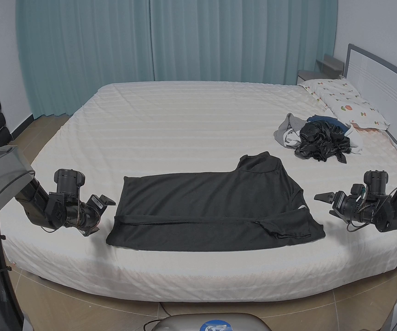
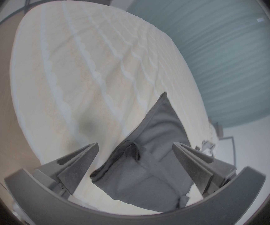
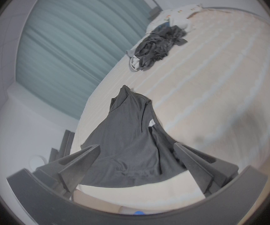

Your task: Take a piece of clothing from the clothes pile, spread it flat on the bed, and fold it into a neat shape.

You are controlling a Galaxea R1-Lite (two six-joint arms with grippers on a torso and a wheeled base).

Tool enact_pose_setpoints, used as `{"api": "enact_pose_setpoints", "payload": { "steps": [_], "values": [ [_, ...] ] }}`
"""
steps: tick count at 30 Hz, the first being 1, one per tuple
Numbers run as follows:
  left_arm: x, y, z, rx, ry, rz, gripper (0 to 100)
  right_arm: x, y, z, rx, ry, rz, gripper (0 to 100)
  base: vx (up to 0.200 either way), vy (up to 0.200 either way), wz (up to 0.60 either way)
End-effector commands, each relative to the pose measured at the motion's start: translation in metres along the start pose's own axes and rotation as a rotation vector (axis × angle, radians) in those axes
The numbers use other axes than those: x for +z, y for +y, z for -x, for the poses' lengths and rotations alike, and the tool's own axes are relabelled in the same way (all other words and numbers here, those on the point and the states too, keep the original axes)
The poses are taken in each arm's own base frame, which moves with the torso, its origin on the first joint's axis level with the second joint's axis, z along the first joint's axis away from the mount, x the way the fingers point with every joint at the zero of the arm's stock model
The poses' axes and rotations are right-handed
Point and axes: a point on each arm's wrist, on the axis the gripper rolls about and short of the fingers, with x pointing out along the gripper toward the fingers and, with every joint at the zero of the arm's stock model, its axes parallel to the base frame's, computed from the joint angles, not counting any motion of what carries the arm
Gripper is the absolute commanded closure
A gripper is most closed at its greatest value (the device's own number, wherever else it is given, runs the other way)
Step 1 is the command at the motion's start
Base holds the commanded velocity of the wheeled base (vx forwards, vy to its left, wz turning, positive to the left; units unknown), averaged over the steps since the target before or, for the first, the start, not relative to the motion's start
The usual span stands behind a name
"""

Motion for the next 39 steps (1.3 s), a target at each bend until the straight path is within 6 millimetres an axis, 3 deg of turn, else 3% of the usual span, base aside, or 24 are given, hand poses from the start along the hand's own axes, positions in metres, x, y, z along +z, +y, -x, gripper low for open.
{"api": "enact_pose_setpoints", "payload": {
  "steps": [1,6,15,18,25,29,34,36,39],
  "values": [
    [0.008,-0.004,0.025,-0.066,-0.039,0.077,0,-0.007,0.016,0.032,0.009,-0.017,-0.089,0,0.0,0.0,0.0],
    [0.002,0.003,0.024,-0.146,-0.029,0.068,0,-0.009,0.018,0.015,0.03,0.007,-0.086,0,0.12,0.0,0.0],
    [-0.003,-0.003,0.023,-0.175,0.006,0.054,0,-0.003,0.014,-0.017,0.055,-0.022,-0.062,0,0.2,0.0,0.0],
    [-0.003,-0.005,0.022,-0.181,0.007,0.051,0,-0.004,0.013,-0.02,0.055,-0.019,-0.061,0,0.2,0.0,0.0],
    [-0.032,0.0,0.02,-0.137,0.073,0.006,0,-0.018,0.009,-0.016,0.03,0.024,-0.077,0,0.143,0.0,0.0],
    [-0.036,0.004,0.039,-0.123,0.071,-0.057,0,-0.02,0.006,-0.012,0.019,0.028,-0.084,0,0.0,0.0,0.0],
    [-0.039,-0.007,0.065,-0.131,-0.002,-0.108,0,-0.023,0.004,-0.011,0.012,0.037,-0.086,0,0.0,0.0,0.0],
    [-0.043,-0.008,0.067,-0.128,0.01,-0.116,0,-0.023,0.004,-0.011,0.012,0.037,-0.086,0,0.0,0.0,0.0],
    [-0.072,-0.01,0.066,-0.069,0.109,-0.165,0,-0.026,0.003,-0.012,0.008,0.047,-0.083,0,0.0,0.0,0.0]
  ]
}}
